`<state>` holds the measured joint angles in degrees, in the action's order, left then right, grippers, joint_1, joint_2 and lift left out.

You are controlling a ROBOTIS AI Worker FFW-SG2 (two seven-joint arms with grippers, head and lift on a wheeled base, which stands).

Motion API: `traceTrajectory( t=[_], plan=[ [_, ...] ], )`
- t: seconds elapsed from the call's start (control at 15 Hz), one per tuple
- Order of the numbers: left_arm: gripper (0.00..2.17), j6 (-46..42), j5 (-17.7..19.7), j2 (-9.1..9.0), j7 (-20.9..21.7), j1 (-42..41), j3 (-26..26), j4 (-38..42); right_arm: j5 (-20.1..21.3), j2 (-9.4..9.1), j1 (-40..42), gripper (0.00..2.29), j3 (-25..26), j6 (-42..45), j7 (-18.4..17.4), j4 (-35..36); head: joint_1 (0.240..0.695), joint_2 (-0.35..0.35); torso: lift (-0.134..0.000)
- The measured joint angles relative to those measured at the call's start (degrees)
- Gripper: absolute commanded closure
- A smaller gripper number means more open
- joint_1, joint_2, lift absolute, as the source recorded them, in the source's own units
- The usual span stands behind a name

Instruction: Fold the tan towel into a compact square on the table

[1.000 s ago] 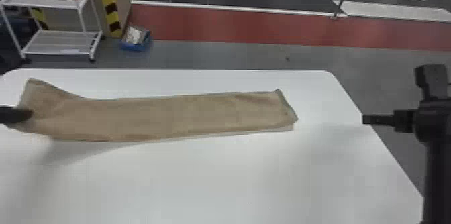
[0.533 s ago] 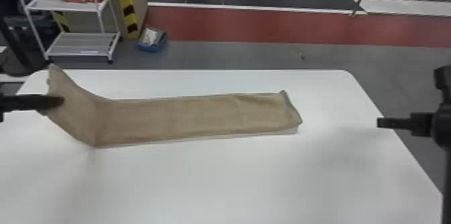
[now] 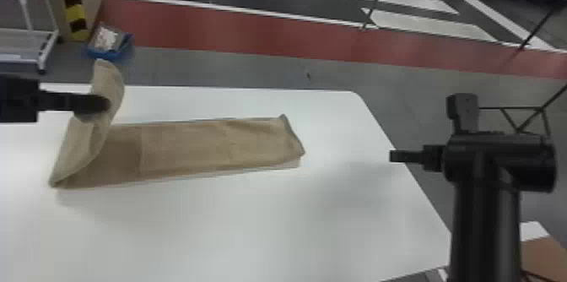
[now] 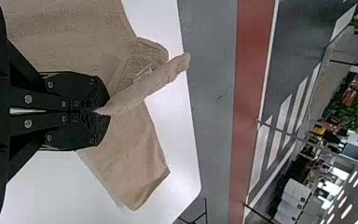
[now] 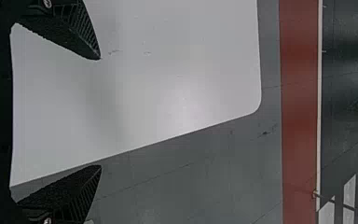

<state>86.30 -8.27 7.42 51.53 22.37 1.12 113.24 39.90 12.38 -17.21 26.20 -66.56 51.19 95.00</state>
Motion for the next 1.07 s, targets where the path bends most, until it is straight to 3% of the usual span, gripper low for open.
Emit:
traceTrajectory(
  t=[0.27, 0.53, 0.6, 0.67, 0.73, 1.07],
  plan=[
    [1.91, 0.7, -1.9, -6.21, -5.0, 3.7, -4.6, -5.1, -0.1, 0.13, 0.9, 0.04, 0.3, 0.0, 0.0, 0.2, 0.695, -0.35, -0.123],
    [1.88, -0.4, -4.3, -7.39, -7.9, 6.2, -7.8, -9.5, -0.5, 0.49, 1.6, 0.04, 0.8, 0.0, 0.0, 0.6, 0.695, -0.35, -0.123],
    [1.39, -0.7, -4.4, -7.4, -9.0, 6.4, -8.4, -10.2, -0.6, 0.59, 1.7, 0.04, 0.9, 0.0, 0.0, 0.7, 0.695, -0.35, -0.123],
    [0.37, -1.0, -4.2, -7.42, -10.2, 6.5, -8.9, -10.8, -0.7, 0.69, 1.8, 0.04, 1.0, 0.0, 0.0, 0.8, 0.695, -0.35, -0.123],
    [0.0, -1.3, -3.8, -7.42, -11.1, 6.4, -9.5, -11.1, -0.8, 0.76, 1.8, 0.04, 1.0, 0.0, 0.0, 0.8, 0.695, -0.35, -0.123],
    [0.07, -2.5, -3.0, -7.42, -10.8, 4.5, -12.2, -10.7, -0.9, 0.83, 0.9, 0.04, 0.9, 0.0, 0.0, 0.8, 0.695, -0.35, -0.123]
  ],
)
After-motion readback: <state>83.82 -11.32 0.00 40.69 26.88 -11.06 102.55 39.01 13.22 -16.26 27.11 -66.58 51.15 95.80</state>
